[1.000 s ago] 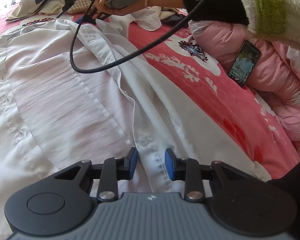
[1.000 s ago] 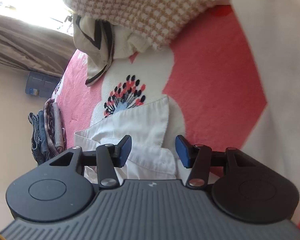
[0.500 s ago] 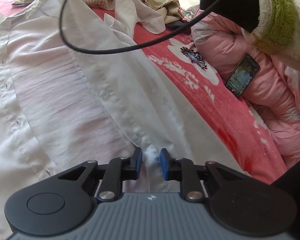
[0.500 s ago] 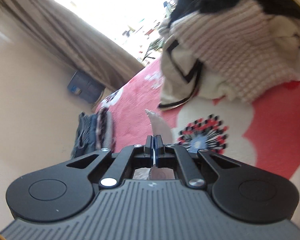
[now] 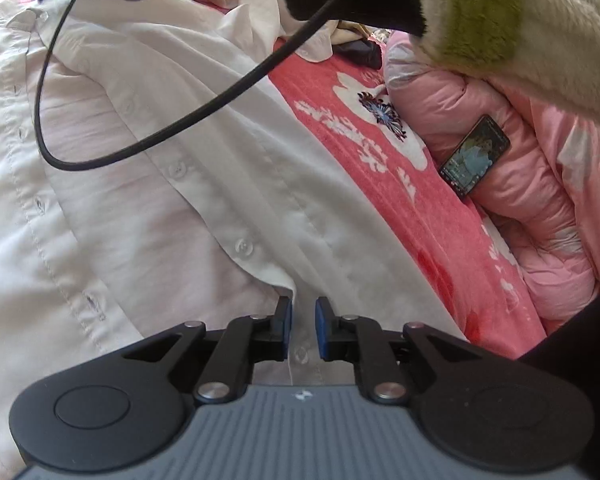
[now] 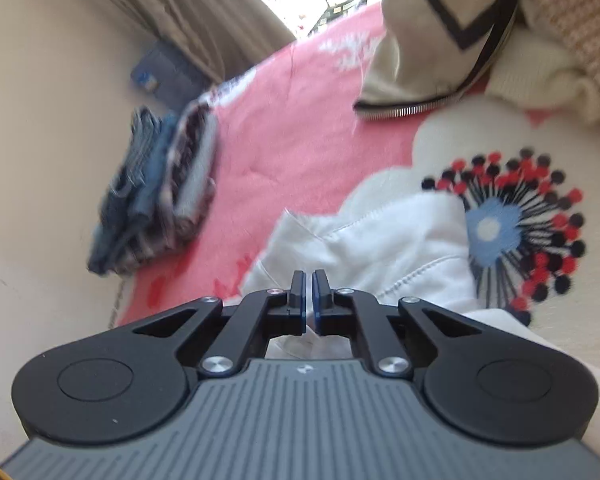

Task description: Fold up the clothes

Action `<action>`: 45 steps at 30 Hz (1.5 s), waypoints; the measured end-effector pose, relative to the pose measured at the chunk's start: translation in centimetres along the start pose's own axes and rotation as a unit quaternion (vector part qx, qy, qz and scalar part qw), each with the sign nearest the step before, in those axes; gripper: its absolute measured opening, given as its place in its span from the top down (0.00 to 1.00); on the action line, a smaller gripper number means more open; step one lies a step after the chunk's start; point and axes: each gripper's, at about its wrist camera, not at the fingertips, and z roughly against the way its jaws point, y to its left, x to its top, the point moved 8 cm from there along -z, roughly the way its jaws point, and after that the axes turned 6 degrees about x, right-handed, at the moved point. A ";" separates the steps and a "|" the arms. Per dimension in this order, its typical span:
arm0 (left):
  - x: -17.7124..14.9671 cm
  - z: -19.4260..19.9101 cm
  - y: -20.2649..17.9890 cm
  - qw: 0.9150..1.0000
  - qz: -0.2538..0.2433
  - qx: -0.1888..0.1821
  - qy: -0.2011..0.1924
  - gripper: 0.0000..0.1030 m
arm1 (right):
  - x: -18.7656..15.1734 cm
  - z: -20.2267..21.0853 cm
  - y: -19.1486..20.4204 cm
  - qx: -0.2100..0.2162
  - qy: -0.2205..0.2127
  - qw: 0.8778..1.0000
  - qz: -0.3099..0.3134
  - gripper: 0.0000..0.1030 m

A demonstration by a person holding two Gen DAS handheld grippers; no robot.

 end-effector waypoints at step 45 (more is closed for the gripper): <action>-2.6 4.6 -1.5 0.996 0.030 0.032 -0.080 0.99 | -17.5 10.4 5.5 -0.082 0.143 0.920 0.355 0.78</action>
